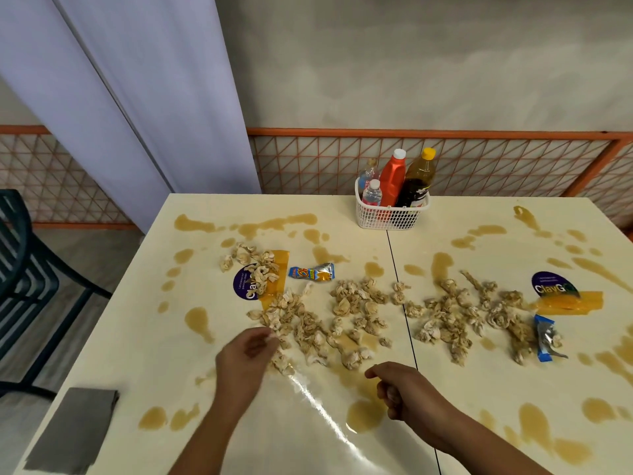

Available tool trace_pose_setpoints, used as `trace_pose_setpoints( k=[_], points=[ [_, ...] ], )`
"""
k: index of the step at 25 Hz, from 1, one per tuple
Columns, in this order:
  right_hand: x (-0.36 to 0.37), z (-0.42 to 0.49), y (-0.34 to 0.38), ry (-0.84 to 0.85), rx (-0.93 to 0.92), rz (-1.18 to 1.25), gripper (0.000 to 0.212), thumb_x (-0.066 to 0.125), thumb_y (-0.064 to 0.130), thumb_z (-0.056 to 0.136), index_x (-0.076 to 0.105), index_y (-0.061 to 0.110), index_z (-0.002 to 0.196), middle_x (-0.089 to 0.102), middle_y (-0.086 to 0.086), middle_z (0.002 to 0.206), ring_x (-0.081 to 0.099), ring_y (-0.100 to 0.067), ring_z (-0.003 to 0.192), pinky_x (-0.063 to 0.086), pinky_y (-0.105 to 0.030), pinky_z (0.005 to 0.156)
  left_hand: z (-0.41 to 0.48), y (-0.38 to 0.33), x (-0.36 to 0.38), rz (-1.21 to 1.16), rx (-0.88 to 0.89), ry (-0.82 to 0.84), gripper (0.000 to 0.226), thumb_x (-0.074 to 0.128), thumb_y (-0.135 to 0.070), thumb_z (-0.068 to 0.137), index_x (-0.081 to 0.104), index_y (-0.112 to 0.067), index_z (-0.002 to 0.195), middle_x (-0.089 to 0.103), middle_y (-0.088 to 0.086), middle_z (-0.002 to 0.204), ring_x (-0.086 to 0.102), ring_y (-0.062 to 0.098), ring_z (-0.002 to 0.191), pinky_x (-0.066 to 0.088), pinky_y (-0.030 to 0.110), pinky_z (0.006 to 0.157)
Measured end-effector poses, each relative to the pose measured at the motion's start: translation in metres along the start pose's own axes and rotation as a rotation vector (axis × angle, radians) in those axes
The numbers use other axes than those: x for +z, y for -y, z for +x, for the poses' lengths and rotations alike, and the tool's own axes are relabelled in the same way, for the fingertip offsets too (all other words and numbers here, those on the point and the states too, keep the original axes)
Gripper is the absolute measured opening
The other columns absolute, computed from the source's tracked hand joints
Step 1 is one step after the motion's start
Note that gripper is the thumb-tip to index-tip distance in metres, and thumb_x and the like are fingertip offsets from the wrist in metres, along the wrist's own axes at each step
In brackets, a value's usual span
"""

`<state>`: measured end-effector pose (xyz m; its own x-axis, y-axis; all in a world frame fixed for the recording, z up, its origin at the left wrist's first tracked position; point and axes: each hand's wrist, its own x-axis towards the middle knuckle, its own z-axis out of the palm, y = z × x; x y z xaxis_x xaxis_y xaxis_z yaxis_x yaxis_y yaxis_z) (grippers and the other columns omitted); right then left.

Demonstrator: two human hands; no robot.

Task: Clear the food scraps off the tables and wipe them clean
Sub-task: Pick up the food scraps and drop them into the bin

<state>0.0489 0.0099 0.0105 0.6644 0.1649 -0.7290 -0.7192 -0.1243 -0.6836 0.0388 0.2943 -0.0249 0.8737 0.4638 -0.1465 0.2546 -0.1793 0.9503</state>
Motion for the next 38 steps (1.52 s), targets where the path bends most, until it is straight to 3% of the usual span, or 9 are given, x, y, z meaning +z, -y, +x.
trace_pose_setpoints(
  k=[5, 11, 16, 19, 22, 26, 29, 33, 38],
  points=[
    [0.026, -0.007, 0.002, 0.161, -0.104, 0.024, 0.028, 0.058, 0.031, 0.102, 0.071, 0.008, 0.111, 0.064, -0.008, 0.082, 0.037, -0.014, 0.056, 0.029, -0.028, 0.054, -0.065, -0.035, 0.052, -0.27, -0.048, 0.251, 0.025, 0.086, 0.002, 0.069, 0.069, -0.011, 0.082, 0.072, 0.008, 0.077, 0.071, 0.022, 0.074, 0.056, 0.025, 0.071],
    [0.026, -0.009, 0.005, 0.129, -0.222, 0.027, 0.024, 0.059, 0.021, 0.102, 0.071, 0.001, 0.097, 0.064, -0.01, 0.083, 0.039, -0.015, 0.06, 0.033, -0.027, 0.055, -0.066, -0.044, 0.054, -0.047, 0.07, 0.422, 0.024, 0.089, -0.026, 0.071, 0.072, -0.025, 0.088, 0.076, -0.005, 0.081, 0.071, 0.01, 0.085, 0.053, 0.022, 0.08],
    [0.012, -0.007, 0.002, 0.034, -0.186, 0.037, 0.02, 0.061, 0.013, 0.099, 0.068, -0.005, 0.098, 0.067, -0.01, 0.082, 0.04, -0.014, 0.059, 0.036, -0.025, 0.053, -0.024, -0.023, 0.047, 0.099, 0.077, 0.494, 0.011, 0.08, -0.024, 0.082, 0.073, -0.029, 0.09, 0.075, -0.009, 0.087, 0.07, 0.009, 0.087, 0.054, 0.022, 0.073],
    [0.002, -0.008, -0.001, 0.011, -0.19, 0.026, 0.021, 0.059, 0.01, 0.1, 0.066, -0.009, 0.099, 0.065, -0.01, 0.08, 0.039, -0.014, 0.059, 0.036, -0.025, 0.053, 0.039, 0.008, 0.043, 0.297, 0.029, 0.338, 0.018, 0.071, -0.032, 0.089, 0.067, -0.03, 0.107, 0.068, -0.011, 0.105, 0.066, 0.017, 0.101, 0.054, 0.031, 0.083],
    [-0.007, -0.008, -0.006, -0.018, -0.174, 0.044, 0.019, 0.058, 0.007, 0.1, 0.065, -0.01, 0.096, 0.064, -0.012, 0.078, 0.038, -0.016, 0.058, 0.033, -0.027, 0.052, 0.106, 0.031, 0.036, 0.637, 0.012, 0.235, 0.045, 0.062, -0.044, 0.092, 0.057, -0.026, 0.132, 0.056, 0.006, 0.133, 0.053, 0.028, 0.122, 0.047, 0.043, 0.1],
    [-0.021, -0.007, -0.011, -0.077, -0.091, 0.061, 0.019, 0.06, 0.009, 0.099, 0.068, -0.005, 0.09, 0.065, -0.012, 0.076, 0.036, -0.016, 0.055, 0.029, -0.027, 0.05, 0.161, 0.033, 0.043, 0.964, -0.14, 0.347, 0.052, 0.043, -0.051, 0.097, 0.046, -0.03, 0.143, 0.037, 0.013, 0.151, 0.034, 0.038, 0.137, 0.036, 0.05, 0.109],
    [-0.034, -0.008, -0.016, -0.109, 0.004, 0.053, 0.019, 0.065, 0.014, 0.096, 0.069, -0.003, 0.089, 0.066, -0.013, 0.075, 0.035, -0.017, 0.053, 0.026, -0.027, 0.051, 0.179, 0.032, 0.049, 0.992, -0.233, 0.406, 0.048, 0.039, -0.048, 0.096, 0.056, -0.02, 0.131, 0.05, 0.014, 0.14, 0.045, 0.038, 0.129, 0.041, 0.048, 0.104],
    [-0.044, -0.012, -0.024, -0.125, 0.052, 0.014, 0.019, 0.067, 0.016, 0.095, 0.071, -0.002, 0.088, 0.068, -0.013, 0.075, 0.038, -0.017, 0.051, 0.027, -0.026, 0.05, 0.191, 0.044, 0.046, 1.039, -0.157, 0.416, 0.054, 0.04, -0.061, 0.085, 0.057, -0.027, 0.122, 0.056, 0.006, 0.129, 0.052, 0.035, 0.12, 0.043, 0.052, 0.099],
    [-0.05, -0.015, -0.025, -0.116, 0.097, 0.028, 0.016, 0.064, 0.016, 0.095, 0.064, 0.003, 0.086, 0.074, -0.024, 0.088, 0.038, -0.016, 0.047, 0.027, -0.023, 0.047, 0.17, 0.033, 0.047, 0.916, -0.048, 0.253, 0.029, 0.052, -0.044, 0.088, 0.063, -0.017, 0.09, 0.067, 0.002, 0.095, 0.064, 0.029, 0.093, 0.051, 0.044, 0.087]
  ],
)
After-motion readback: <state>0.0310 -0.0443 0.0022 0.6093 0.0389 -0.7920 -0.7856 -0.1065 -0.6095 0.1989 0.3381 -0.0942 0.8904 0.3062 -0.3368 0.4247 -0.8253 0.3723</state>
